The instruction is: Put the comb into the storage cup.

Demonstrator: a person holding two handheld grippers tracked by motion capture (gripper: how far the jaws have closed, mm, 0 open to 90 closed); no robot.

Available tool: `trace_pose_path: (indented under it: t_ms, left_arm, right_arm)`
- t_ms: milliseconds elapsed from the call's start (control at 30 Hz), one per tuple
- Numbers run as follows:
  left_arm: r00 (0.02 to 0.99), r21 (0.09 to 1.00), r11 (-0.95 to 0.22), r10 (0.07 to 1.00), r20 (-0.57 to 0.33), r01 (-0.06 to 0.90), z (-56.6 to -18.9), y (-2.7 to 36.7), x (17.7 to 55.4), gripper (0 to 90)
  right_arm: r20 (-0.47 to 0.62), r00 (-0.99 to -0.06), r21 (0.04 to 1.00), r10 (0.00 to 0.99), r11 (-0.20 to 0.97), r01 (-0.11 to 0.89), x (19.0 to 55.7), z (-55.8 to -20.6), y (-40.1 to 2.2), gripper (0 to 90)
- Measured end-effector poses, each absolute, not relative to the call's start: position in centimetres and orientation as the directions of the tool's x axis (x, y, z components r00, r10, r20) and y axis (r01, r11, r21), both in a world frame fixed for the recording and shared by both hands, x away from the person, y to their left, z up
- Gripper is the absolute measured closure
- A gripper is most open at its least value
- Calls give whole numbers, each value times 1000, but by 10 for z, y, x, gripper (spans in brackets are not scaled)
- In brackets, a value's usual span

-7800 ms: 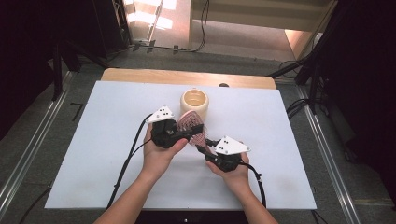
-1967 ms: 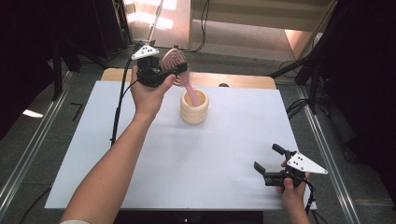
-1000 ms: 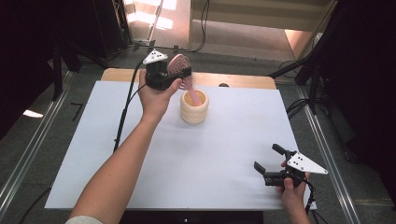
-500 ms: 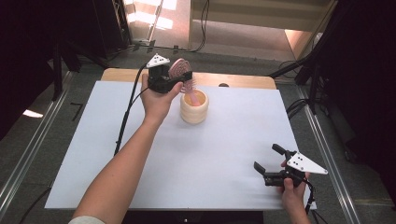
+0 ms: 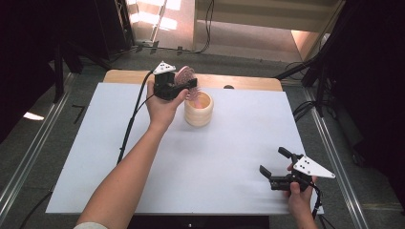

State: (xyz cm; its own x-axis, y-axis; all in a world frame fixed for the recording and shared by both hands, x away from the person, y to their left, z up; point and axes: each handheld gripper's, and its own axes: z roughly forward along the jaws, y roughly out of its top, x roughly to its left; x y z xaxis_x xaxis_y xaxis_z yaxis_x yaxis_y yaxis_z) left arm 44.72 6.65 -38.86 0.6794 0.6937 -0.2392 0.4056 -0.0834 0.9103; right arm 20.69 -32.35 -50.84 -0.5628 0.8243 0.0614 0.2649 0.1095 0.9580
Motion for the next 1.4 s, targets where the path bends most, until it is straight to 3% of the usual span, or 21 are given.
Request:
trace_pose_path:
  t_ms: [833, 1033, 1233, 1400]
  left_arm:
    - [649, 881, -60, 700, -299, 470, -410, 65, 454, 633]
    - [644, 891, -81, 720, -258, 447, -411, 65, 453, 593]
    - [624, 881, -80, 735, -263, 466, -414, 69, 457, 314]
    - [625, 889, -61, 732, -270, 455, -416, 75, 456, 175]
  right_arm:
    - [64, -563, 958, 824, 108, 266, 207, -509, -323, 0]
    - [64, -562, 958, 824, 108, 267, 207, -509, -324, 0]
    - [62, -563, 958, 824, 109, 264, 208, -509, -324, 0]
    - [61, -563, 958, 824, 110, 265, 208, -509, -323, 0]
